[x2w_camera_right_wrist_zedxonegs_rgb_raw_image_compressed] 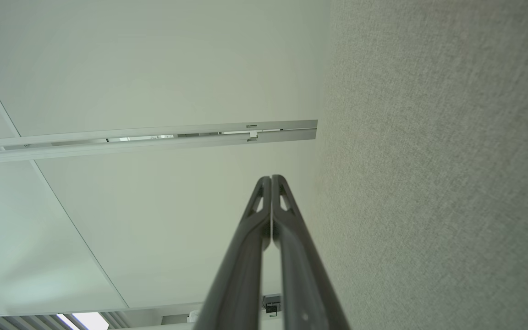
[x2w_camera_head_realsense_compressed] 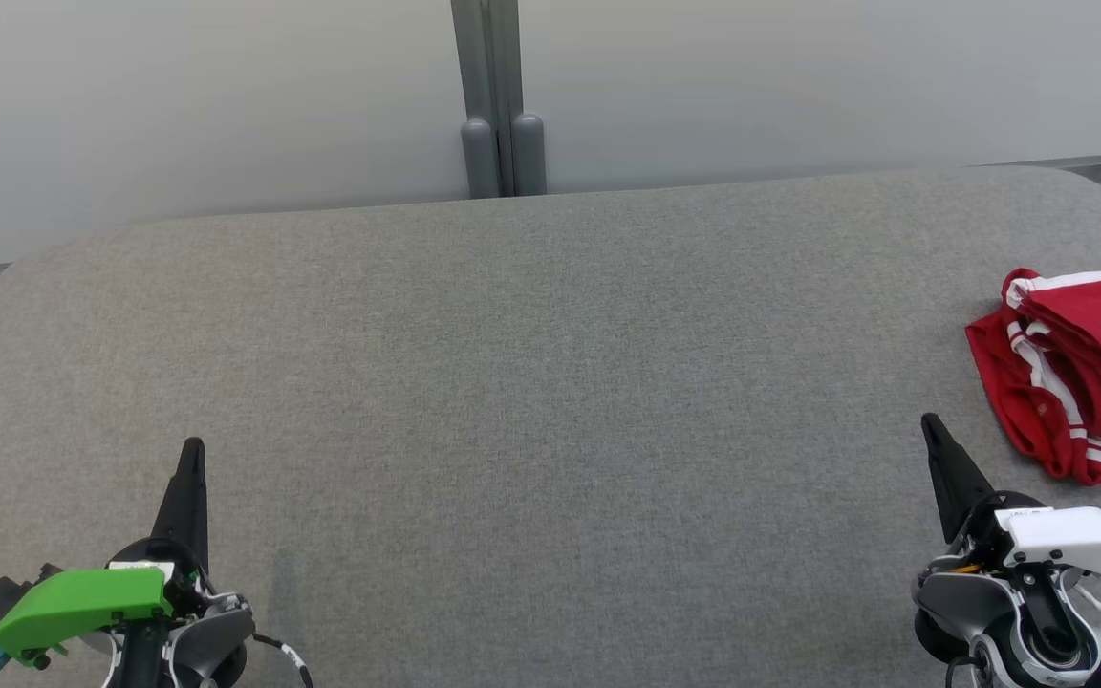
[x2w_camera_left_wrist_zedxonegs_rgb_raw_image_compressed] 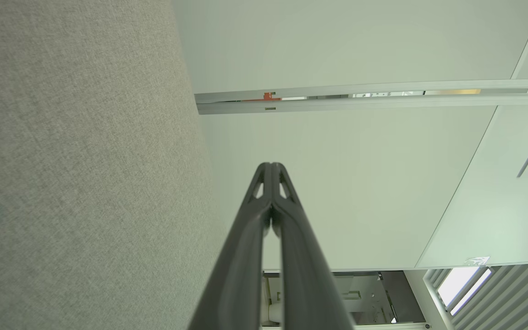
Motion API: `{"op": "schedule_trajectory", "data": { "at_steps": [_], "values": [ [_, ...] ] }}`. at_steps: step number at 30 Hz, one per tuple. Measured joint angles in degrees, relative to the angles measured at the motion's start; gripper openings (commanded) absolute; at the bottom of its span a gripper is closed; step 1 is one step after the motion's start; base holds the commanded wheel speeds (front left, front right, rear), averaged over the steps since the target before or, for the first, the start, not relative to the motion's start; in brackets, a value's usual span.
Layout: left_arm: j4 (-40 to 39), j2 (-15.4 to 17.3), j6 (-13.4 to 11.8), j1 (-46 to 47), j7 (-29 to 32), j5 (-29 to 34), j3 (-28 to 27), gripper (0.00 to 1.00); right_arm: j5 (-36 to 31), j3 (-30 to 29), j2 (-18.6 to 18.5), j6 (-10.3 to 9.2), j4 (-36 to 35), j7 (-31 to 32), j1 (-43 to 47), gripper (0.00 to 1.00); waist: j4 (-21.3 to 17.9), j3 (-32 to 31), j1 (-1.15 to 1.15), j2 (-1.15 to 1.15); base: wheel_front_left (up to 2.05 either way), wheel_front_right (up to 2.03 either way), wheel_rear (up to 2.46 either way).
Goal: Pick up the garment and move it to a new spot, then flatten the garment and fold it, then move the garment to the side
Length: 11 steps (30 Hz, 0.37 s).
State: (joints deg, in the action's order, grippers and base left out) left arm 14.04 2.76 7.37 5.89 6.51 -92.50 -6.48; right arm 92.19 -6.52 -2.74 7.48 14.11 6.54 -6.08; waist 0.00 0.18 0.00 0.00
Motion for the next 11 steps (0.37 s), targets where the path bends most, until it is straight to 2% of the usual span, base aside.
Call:
{"op": "schedule_trajectory", "data": {
  "at_steps": [11],
  "values": [
    [0.00,0.00,0.00,0.00,0.03,0.00,-0.02,0.00,0.00,0.01,0.00,0.00,0.00,0.00,0.00,0.00,0.00,0.00,0.00,0.00,0.00,0.00,0.00]
  ]
}}
